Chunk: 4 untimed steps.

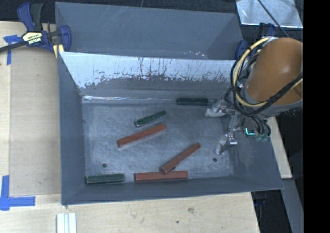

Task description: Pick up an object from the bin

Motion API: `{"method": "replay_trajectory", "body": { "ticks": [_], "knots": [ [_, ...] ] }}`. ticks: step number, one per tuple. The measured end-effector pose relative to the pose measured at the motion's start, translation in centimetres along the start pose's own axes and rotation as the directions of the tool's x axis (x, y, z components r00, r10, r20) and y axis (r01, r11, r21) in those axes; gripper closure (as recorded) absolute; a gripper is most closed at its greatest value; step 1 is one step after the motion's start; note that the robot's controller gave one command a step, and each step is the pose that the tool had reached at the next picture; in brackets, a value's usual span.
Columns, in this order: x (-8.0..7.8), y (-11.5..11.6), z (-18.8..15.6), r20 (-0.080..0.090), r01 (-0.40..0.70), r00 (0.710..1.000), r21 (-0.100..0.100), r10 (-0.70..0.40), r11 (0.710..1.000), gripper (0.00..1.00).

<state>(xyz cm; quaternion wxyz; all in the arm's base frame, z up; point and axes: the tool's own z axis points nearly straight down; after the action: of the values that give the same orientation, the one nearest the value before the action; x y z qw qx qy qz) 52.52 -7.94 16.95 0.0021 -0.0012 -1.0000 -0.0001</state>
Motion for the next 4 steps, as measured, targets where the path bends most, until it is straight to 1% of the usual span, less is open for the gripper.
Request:
{"method": "replay_trajectory", "body": {
  "ticks": [1, 2, 3, 4],
  "knots": [
    [-0.2, 0.0, -0.4, 0.007, 0.002, 1.000, 0.001, -0.002, 1.000, 0.00],
    [0.1, 2.7, 3.2, 0.014, 0.158, 0.987, 0.006, -0.158, 0.987, 0.00],
    [2.1, 7.0, 3.4, -0.002, 0.315, 0.949, -0.001, -0.315, 0.949, 0.00],
    [2.0, 8.2, 1.8, 0.009, 0.399, 0.917, 0.004, -0.399, 0.917, 0.00]
  ]
}}
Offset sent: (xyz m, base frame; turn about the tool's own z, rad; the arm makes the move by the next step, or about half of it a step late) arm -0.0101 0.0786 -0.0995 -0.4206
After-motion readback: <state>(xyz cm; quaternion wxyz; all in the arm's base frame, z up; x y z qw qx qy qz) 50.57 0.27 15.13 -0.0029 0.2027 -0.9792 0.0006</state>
